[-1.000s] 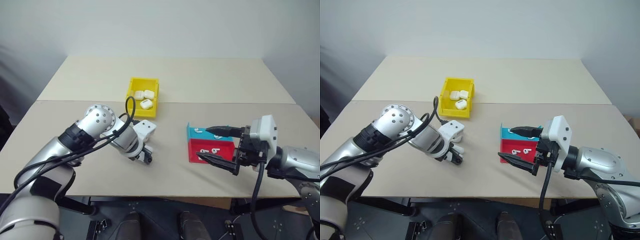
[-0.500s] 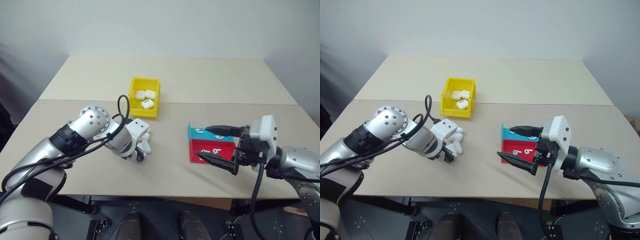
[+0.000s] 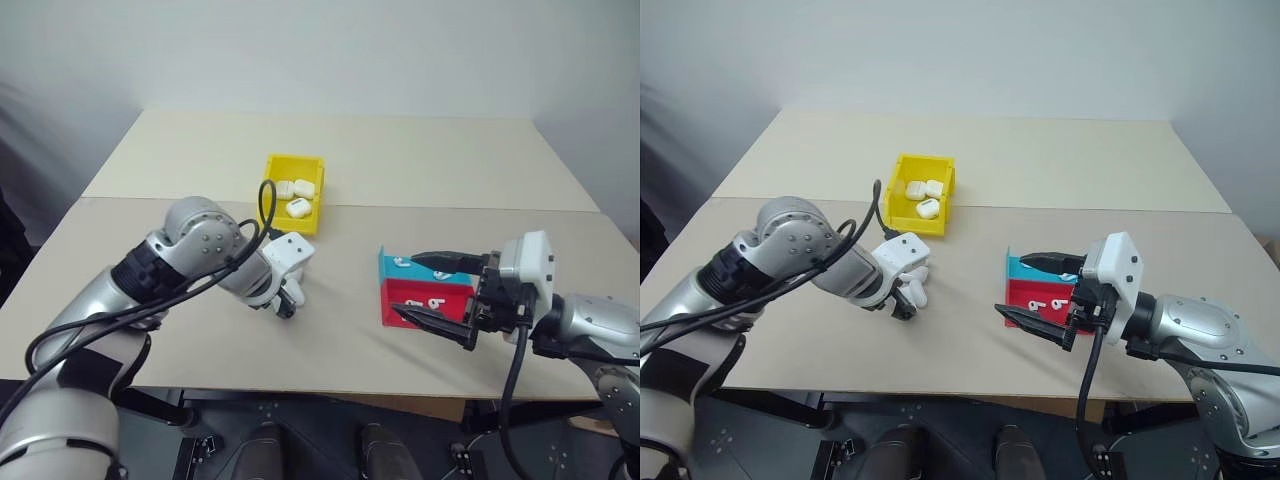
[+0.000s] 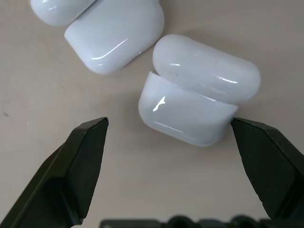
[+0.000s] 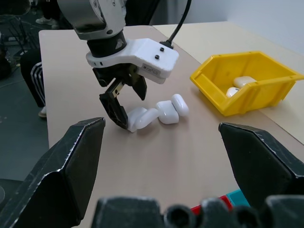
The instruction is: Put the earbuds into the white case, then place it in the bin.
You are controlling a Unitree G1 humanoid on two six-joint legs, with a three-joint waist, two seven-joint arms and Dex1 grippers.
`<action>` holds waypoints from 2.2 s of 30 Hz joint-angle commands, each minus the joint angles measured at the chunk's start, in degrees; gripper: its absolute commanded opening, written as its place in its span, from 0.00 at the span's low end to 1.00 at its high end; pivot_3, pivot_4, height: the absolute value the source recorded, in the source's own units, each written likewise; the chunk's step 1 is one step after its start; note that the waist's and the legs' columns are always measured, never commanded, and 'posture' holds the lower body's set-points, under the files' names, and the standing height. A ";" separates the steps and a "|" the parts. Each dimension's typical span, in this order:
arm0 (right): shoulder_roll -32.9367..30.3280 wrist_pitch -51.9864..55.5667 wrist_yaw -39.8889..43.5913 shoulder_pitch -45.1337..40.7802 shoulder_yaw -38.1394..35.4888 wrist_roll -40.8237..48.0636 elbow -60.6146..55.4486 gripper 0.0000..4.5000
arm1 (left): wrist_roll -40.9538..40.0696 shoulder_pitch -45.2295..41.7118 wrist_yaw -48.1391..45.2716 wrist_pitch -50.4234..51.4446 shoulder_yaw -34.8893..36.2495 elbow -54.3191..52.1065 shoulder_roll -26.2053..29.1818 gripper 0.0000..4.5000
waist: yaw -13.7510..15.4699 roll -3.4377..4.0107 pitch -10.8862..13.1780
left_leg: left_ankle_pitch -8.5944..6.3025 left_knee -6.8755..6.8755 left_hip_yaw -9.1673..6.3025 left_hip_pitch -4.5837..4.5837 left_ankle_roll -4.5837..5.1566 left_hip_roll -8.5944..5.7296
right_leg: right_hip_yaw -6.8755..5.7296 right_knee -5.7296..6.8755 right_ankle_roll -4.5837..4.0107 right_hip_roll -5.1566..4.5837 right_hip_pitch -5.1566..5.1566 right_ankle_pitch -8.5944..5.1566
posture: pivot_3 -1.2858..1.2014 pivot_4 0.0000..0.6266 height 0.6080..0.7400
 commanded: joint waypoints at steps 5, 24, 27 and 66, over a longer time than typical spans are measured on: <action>0.04 -1.92 -0.72 0.22 -1.27 -0.24 -2.19 0.99 | 15.99 -0.50 -15.42 -0.61 -1.98 -5.52 -0.81 1.00 | -0.18 0.00 0.00 | 0.00 0.00 0.00 -0.05 0.00 0.00 | 0.00 0.00 0.01 0.00 -0.04 0.00 | 0.52 0.24 1.00; 0.12 -1.73 -1.55 1.46 -1.57 -0.17 -3.56 1.00 | 38.90 2.86 -39.92 -6.07 -7.01 -13.18 3.04 0.67 | -0.20 0.00 0.00 | 0.00 0.02 -0.01 -0.03 0.02 0.02 | 0.00 0.03 0.29 0.00 -0.01 -0.16 | 0.52 0.24 1.00; 0.01 -1.59 -1.64 1.30 -1.59 -0.12 -3.56 1.00 | 40.79 4.57 -40.53 -6.29 -4.82 -13.66 2.68 0.61 | -0.16 0.02 -0.01 | 0.00 0.02 -0.02 0.01 0.02 0.02 | 0.00 0.05 0.32 0.00 0.03 -0.19 | 0.52 0.24 1.00; -17.92 17.21 13.34 -30.10 27.20 -17.39 13.23 0.91 | 34.12 37.57 -85.65 -72.61 34.43 -18.48 -13.97 0.61 | -1.34 0.08 -0.05 | -0.01 0.07 0.04 0.00 0.06 0.09 | 0.02 0.03 0.08 0.03 0.01 0.03 | 0.52 0.24 1.00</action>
